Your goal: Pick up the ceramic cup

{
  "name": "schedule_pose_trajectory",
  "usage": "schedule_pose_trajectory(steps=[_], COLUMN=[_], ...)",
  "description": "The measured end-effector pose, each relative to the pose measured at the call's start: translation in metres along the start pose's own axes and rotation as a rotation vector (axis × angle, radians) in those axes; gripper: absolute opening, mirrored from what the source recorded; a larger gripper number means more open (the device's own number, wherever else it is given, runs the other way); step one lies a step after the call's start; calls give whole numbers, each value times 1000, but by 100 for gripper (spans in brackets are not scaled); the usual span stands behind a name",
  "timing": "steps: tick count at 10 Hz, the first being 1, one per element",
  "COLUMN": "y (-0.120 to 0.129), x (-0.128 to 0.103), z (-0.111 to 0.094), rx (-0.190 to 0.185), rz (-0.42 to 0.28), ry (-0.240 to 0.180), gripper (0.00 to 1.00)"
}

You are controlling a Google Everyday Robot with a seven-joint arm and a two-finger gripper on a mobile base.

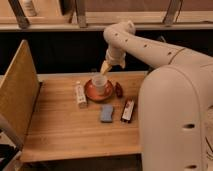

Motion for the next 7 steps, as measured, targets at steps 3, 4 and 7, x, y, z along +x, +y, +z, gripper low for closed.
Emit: schedule_pose_trajectory(steps=[3,4,7], y=[20,26,12], x=[-20,-23,-25], z=[39,51,87], rx=[-23,-33,-40], rz=[-52,-59,-15], ry=[51,69,122], gripper=[71,71,71])
